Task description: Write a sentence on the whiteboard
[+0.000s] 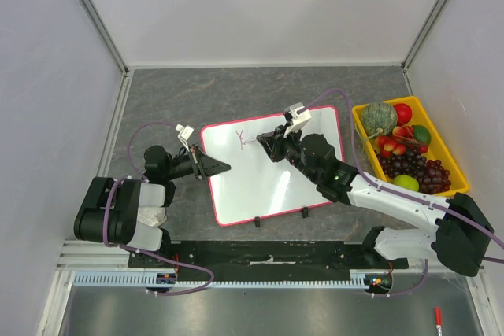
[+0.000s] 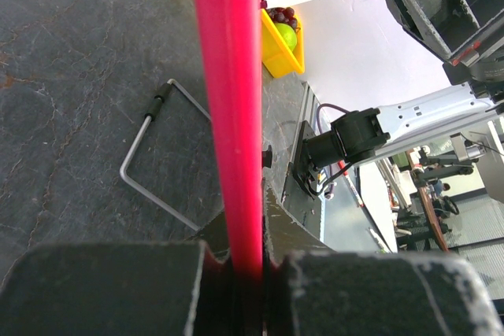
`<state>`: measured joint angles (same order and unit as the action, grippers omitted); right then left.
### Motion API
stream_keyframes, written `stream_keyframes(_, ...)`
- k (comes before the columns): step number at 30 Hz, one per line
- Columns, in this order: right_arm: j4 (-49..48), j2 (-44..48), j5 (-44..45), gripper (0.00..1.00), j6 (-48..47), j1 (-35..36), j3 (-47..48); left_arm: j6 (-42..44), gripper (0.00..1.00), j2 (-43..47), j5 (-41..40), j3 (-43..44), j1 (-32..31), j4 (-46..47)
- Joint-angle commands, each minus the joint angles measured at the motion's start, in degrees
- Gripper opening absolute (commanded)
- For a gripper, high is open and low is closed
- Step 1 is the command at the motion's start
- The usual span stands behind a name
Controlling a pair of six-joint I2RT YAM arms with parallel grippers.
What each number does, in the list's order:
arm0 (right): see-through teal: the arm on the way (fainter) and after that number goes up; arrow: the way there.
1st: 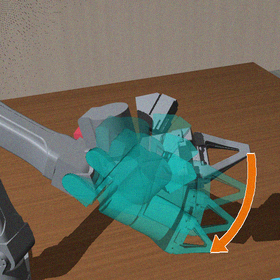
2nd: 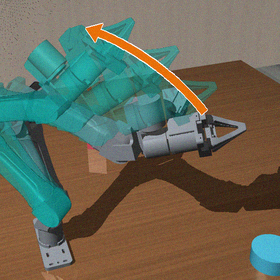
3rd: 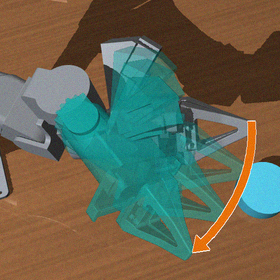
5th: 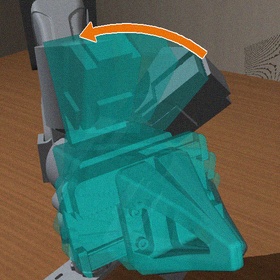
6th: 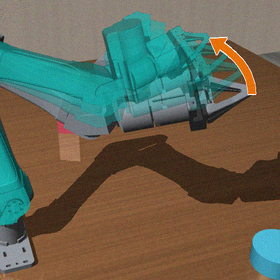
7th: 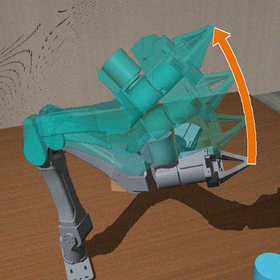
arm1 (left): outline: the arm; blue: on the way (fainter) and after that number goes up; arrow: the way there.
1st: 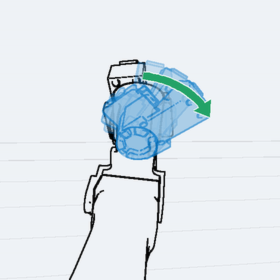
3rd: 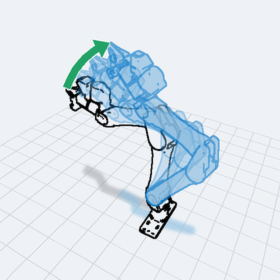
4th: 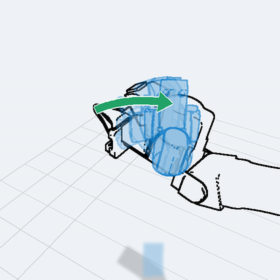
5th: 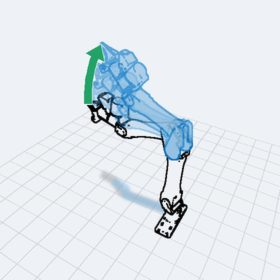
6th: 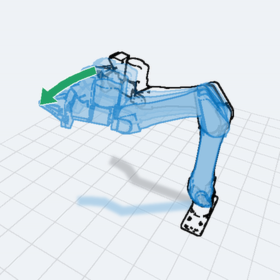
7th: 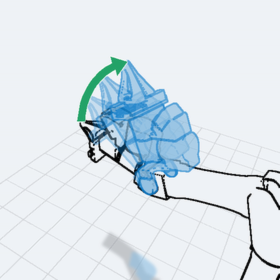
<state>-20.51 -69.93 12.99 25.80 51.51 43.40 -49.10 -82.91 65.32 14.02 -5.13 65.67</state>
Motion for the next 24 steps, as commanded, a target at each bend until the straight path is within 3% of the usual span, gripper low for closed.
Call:
stream_keyframes(1, 0.2, -0.5, 1.1, 0.00, -0.1, -0.4, 1.0, 5.6, 0.02, -1.3, -1.3, -0.9, 0.0, 0.0)
stream_keyframes(24, 4.0, 1.9, -2.4, 0.00, -0.3, -0.4, -1.6, 5.6, 0.02, -1.2, -1.2, -0.9, 0.0, 0.1)
